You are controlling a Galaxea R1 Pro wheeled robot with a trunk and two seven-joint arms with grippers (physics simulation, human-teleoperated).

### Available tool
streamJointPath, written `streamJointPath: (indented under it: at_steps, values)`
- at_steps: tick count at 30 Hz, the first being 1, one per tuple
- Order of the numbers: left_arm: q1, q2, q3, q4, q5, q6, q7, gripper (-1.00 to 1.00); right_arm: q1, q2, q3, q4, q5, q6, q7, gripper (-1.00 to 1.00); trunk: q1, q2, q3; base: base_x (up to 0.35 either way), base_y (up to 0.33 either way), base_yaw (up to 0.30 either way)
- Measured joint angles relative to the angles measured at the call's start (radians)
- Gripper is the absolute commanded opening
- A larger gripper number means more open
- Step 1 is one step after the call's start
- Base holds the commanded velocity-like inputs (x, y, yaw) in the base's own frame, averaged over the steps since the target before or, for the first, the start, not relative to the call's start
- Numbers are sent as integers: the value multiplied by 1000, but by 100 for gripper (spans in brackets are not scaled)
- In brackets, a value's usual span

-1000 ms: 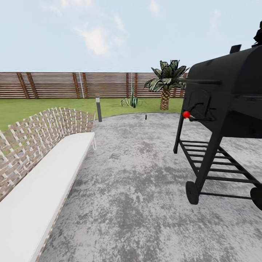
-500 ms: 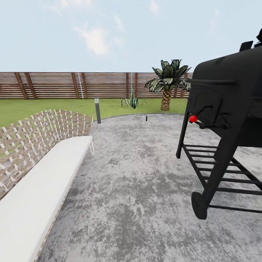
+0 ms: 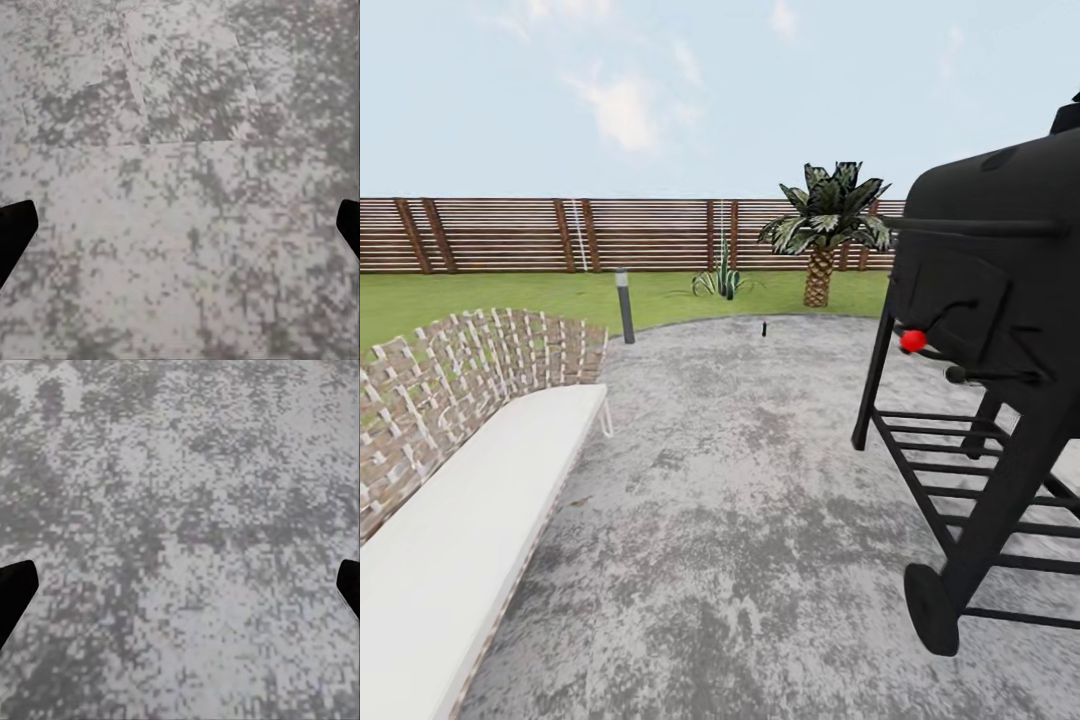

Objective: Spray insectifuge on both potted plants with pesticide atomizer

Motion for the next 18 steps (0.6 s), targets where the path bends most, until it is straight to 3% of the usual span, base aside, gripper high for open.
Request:
streamJointPath:
  at_steps: [18]
  values:
    - [0,0,0,0,0,0,0,100,0,0,0,1,1,0,0,100,0,0,0,338,0,0]
